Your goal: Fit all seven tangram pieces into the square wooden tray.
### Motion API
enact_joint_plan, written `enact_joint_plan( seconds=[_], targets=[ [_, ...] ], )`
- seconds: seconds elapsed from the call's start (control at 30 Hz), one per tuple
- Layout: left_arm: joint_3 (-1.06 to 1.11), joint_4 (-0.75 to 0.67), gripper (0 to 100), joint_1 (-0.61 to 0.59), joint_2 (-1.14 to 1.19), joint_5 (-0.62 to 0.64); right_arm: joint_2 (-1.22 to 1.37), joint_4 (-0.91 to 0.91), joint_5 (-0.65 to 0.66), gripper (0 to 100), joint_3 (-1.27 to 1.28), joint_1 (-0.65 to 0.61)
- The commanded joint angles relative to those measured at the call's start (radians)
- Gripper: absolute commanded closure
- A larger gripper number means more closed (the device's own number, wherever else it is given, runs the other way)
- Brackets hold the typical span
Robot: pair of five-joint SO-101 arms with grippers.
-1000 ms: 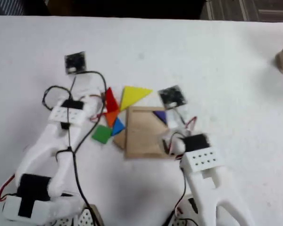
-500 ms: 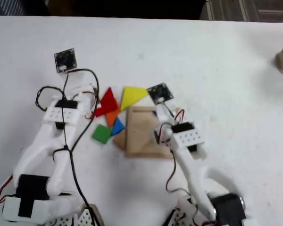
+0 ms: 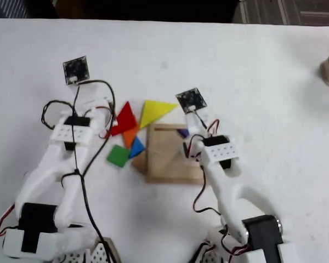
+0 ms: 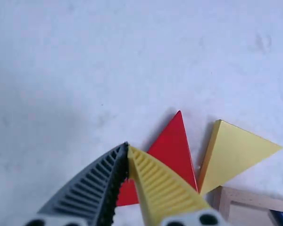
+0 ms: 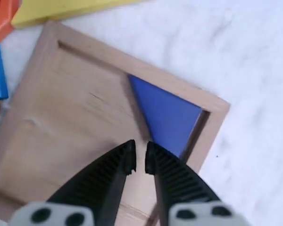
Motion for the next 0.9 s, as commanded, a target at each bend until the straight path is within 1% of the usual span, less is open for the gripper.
enact_joint_plan(
  seconds=[0.0, 0.1, 0.27, 0.47, 0.57, 0.63, 0.73, 0.87],
  targets=[
    [-0.008, -0.025, 97, -0.004, -0.05, 0.0, 0.018, -0.051, 0.04, 95.7, -0.048, 0.01],
    [-0.008, -0.025, 97, -0.004, -0.05, 0.0, 0.07, -0.045, 0.041, 95.7, -0.075, 0.007],
    [-0.008, -0.025, 97, -0.005, -0.05, 0.0, 0.14, 0.038, 0.038, 95.7, -0.173, 0.019],
    [-0.003, -0.025, 97, -0.005, -0.05, 0.0, 0.182, 0.035, 0.032, 95.7, -0.241, 0.074],
    [-0.003, -0.025, 97, -0.005, -0.05, 0.0, 0.174, 0.045, 0.032, 95.7, -0.241, 0.077],
    [-0.005, -0.025, 97, -0.007, -0.05, 0.0, 0.163, 0.085, 0.032, 95.7, -0.242, 0.067],
    [-0.008, -0.025, 97, -0.01, -0.05, 0.0, 0.111, 0.124, 0.032, 95.7, -0.232, 0.059],
    [-0.009, -0.025, 98, -0.01, -0.05, 0.0, 0.036, 0.125, 0.032, 95.7, -0.173, 0.059]
  ],
)
